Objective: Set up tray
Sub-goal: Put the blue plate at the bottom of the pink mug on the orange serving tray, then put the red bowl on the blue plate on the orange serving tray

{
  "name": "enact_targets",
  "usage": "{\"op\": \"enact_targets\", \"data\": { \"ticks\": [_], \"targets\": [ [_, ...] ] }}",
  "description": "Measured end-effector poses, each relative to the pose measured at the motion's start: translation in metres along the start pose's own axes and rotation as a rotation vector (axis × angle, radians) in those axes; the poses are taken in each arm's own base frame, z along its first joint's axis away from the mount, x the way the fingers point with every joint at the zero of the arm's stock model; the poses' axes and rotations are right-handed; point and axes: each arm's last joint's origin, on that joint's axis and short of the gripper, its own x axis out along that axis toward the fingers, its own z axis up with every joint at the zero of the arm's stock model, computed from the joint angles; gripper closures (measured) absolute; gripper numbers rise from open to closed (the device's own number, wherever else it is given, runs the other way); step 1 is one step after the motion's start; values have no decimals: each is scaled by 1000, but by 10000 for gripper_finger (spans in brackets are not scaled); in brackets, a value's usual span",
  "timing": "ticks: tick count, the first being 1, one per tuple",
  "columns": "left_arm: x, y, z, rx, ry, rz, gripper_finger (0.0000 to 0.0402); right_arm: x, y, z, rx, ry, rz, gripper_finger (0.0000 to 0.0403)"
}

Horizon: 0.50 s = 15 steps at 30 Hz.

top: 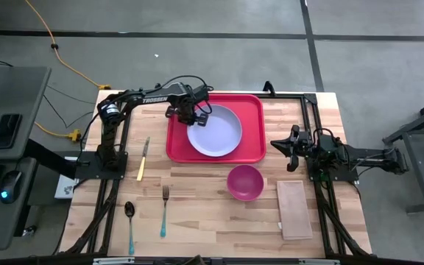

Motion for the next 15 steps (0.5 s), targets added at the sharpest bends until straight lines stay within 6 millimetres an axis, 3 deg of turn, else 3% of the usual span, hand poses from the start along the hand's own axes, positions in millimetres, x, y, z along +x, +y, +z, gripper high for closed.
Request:
{"op": "enact_targets", "data": {
  "ticks": [15],
  "targets": [
    [0,1,-1,11,15,15,235,0,0,0,12,0,0,402]
  ]
}}
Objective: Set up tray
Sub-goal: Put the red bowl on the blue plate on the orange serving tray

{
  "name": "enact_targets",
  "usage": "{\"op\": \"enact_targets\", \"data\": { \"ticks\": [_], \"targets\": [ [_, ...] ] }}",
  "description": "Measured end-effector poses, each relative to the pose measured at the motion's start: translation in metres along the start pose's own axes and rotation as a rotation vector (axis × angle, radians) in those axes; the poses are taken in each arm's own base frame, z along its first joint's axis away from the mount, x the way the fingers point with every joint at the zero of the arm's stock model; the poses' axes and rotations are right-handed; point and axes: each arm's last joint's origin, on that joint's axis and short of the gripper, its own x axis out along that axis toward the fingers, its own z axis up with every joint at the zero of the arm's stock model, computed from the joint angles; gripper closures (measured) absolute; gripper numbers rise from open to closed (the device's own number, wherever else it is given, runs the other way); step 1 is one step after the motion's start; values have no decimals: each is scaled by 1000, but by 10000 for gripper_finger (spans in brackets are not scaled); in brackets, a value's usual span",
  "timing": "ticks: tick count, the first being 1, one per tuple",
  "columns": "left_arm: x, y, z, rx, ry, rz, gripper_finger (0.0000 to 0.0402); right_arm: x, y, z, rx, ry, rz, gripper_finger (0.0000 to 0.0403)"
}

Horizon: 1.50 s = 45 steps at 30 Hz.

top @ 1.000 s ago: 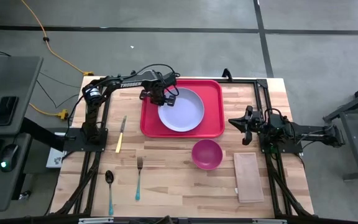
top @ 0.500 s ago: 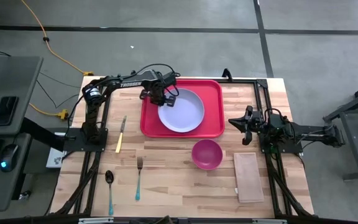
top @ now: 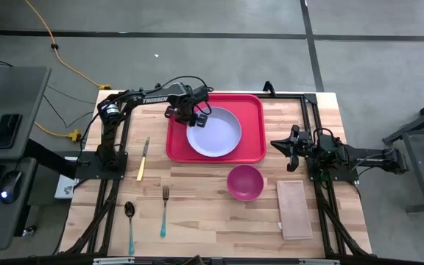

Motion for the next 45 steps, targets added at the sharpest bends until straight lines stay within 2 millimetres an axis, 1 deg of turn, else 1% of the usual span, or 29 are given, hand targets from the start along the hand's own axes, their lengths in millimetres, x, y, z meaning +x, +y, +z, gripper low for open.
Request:
{"op": "enact_targets", "data": {
  "ticks": [4,7,11,14,19,23,27,31,34,37,41,45],
  "targets": [
    [0,0,0,-7,3,-3,214,0,0,0,0,0,0,402],
    [0,0,0,-8,16,-16,207,0,0,0,0,0,0,402],
    [0,-1,-2,-9,49,-38,211,0,0,0,0,0,0,402],
    [-6,1,-5,-10,85,-35,219,0,0,0,0,0,0,402],
    [-30,-4,-7,16,106,-2,231,0,0,0,0,0,0,402],
    [-53,-19,-10,70,69,-27,234,0,0,0,0,0,0,402],
    [-82,-36,-18,141,31,-84,234,0,0,0,0,0,0,402],
    [-111,-56,-32,214,-12,-155,235,0,0,0,0,-1,1,402],
    [-132,-70,-47,268,-40,-209,236,0,0,0,0,-1,0,402],
    [-149,-84,-64,329,-59,-274,236,0,0,0,-3,0,0,402],
    [-162,-101,-91,404,-75,-326,236,0,0,0,-3,-1,0,402],
    [-165,-115,-118,461,-64,-348,236,0,0,0,-3,0,0,402]
  ]
}}
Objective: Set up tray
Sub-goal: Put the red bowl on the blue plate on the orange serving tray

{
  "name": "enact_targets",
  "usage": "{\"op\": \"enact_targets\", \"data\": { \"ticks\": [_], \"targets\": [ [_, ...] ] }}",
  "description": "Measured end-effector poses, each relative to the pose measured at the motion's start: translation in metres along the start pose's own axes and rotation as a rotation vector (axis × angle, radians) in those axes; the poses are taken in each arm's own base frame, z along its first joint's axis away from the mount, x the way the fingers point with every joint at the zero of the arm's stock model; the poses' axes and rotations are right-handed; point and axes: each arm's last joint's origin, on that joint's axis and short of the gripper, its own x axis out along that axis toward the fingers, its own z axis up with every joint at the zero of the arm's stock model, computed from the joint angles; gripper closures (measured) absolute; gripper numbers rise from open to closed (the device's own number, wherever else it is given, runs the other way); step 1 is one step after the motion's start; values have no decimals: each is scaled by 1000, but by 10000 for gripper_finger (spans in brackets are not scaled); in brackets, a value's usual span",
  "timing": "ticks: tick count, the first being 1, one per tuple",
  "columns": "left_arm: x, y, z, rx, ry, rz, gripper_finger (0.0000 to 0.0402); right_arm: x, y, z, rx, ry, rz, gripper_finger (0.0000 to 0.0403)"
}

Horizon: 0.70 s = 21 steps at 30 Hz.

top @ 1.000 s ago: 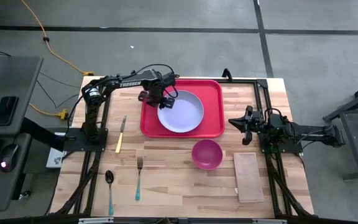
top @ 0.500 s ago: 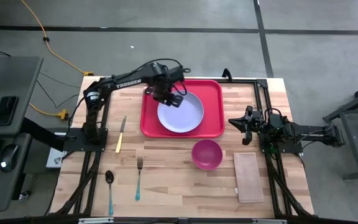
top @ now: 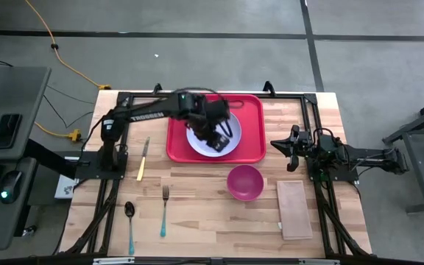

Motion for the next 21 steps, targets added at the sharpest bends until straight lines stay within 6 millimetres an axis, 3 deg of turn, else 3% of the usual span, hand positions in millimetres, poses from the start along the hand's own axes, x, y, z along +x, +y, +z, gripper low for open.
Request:
{"op": "enact_targets", "data": {
  "ticks": [9,21],
  "targets": [
    [12,-37,-22,102,-35,-48,236,0,0,0,0,0,0,402],
    [50,-51,-12,75,-9,-109,236,0,0,0,8,-1,-2,402]
  ]
}}
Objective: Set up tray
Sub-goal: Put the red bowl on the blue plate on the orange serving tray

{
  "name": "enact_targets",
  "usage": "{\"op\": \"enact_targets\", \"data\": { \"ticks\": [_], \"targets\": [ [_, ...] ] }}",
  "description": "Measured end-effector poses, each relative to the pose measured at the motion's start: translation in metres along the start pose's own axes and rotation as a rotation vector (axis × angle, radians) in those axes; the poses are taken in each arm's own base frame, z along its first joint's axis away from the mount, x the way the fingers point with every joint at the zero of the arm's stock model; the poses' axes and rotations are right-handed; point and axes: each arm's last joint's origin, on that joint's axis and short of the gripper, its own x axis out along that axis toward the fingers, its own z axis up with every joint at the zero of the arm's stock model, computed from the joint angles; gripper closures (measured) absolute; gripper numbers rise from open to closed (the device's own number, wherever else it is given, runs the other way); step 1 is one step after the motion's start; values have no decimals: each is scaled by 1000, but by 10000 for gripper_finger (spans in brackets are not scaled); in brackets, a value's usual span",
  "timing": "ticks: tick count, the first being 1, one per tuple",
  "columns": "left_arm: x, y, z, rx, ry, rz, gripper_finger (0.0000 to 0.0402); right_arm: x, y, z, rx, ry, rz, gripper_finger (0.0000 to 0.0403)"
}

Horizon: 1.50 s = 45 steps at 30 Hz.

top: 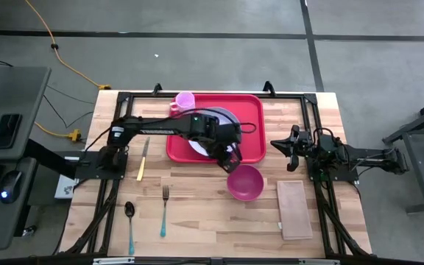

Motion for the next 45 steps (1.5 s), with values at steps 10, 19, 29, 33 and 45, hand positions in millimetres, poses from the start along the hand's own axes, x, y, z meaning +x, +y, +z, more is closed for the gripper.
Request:
{"op": "enact_targets", "data": {
  "ticks": [10,19,29,33,45],
  "targets": [
    [15,-3,1,-98,33,-28,236,1,0,-2,-17,18,-6,402],
    [15,-3,0,-142,29,-14,236,2,0,-2,-20,30,2,402],
    [16,-5,-2,-136,24,-8,236,2,0,-3,-20,32,6,402],
    [16,-5,-2,-148,23,-7,236,2,0,-2,-20,32,6,402],
    [24,-2,-1,-183,5,43,236,2,0,-2,-23,32,6,402]
  ]
}}
